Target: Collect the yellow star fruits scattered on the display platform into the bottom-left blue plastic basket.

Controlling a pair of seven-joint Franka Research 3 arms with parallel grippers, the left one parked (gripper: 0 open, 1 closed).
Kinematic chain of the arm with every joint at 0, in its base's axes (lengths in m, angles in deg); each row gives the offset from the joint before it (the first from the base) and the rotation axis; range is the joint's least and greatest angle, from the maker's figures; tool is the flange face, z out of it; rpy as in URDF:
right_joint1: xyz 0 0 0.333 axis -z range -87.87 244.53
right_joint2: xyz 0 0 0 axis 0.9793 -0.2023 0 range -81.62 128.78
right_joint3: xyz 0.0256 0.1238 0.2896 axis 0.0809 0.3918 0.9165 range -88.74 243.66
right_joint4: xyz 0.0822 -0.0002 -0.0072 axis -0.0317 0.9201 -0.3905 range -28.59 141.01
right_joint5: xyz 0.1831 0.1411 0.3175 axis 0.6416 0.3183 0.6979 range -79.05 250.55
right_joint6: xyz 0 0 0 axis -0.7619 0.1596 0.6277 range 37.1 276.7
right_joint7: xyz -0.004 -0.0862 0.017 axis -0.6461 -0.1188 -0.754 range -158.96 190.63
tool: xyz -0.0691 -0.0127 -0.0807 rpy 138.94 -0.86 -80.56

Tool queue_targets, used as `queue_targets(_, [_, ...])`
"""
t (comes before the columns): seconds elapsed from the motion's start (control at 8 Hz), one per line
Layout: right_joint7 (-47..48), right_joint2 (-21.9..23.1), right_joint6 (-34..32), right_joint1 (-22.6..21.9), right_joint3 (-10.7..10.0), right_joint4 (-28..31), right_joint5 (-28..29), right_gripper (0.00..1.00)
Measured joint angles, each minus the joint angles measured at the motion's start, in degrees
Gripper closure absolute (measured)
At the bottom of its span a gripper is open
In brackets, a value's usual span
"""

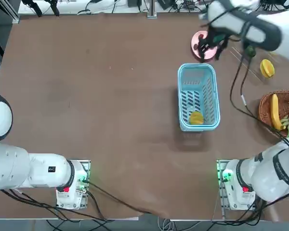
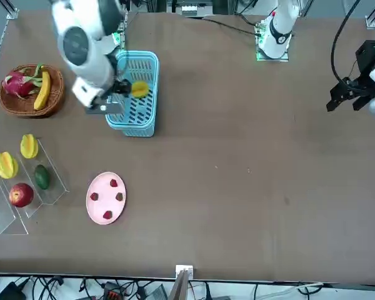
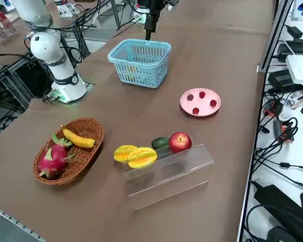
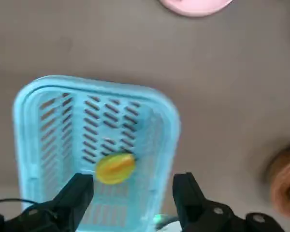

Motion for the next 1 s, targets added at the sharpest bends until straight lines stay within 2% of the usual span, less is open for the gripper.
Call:
queue_targets(0.25, [-15.32,1.82,0.13,6.52,-2.85,-0.56,-2.34,0.00])
queue_targets(0.5, [-29.04,0.74,3.21,14.13,-3.98,-1.31,-2.78,0.00])
queue_targets(0.75, [-40.63,-3.04,7.87,22.10,-4.09,-2.73,-2.77,0.03])
queue_targets(1.0, [-49.24,-7.98,12.12,28.14,-4.12,-5.04,-2.77,0.05])
